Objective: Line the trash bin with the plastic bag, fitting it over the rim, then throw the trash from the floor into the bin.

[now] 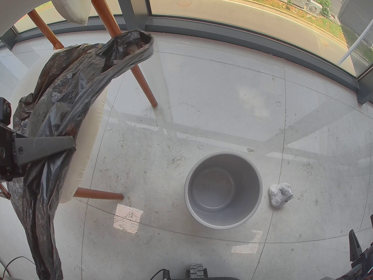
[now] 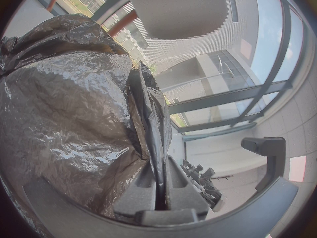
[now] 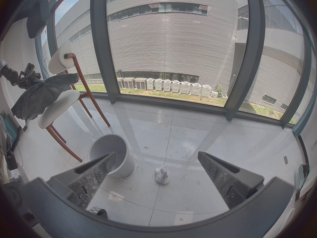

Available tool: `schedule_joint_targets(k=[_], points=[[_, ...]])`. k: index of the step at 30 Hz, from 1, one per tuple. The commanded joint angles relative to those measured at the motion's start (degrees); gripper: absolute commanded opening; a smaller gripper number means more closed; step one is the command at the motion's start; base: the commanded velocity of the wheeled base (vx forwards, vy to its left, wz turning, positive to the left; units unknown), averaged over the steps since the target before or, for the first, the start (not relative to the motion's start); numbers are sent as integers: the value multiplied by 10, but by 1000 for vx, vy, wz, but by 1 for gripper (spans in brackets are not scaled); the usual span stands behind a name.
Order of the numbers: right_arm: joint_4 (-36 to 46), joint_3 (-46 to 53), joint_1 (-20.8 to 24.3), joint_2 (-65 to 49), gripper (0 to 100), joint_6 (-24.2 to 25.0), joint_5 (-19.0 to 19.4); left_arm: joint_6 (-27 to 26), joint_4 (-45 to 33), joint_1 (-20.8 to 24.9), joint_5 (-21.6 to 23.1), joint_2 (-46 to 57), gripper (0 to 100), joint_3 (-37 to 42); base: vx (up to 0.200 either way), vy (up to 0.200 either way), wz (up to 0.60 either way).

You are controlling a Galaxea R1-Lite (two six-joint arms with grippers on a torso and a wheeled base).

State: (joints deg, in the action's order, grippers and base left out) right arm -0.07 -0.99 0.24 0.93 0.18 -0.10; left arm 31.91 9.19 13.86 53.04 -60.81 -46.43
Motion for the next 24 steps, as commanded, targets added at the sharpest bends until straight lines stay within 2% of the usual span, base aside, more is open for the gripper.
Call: schedule_joint_targets(k=[1,7,10,11,14,24], points=[[0,10,0,-7,100,0,0,16,28,71,7,-19,0,-3,0,0,0],[0,10,0,-7,100,0,0,69,124,134,15,-95,0,-8,0,0,0],[0,10,0,-7,100,0,0,72,163,151,15,-135,0,-23,0,0,0],[0,10,0,-7,100,0,1,72,178,171,12,-155,0,-32,0,0,0],[0,10,0,-7,100,0,1,71,187,216,3,-197,0,-59,0,0,0],[0,10,0,-7,100,0,1,71,188,301,-8,-323,0,-163,0,0,0]])
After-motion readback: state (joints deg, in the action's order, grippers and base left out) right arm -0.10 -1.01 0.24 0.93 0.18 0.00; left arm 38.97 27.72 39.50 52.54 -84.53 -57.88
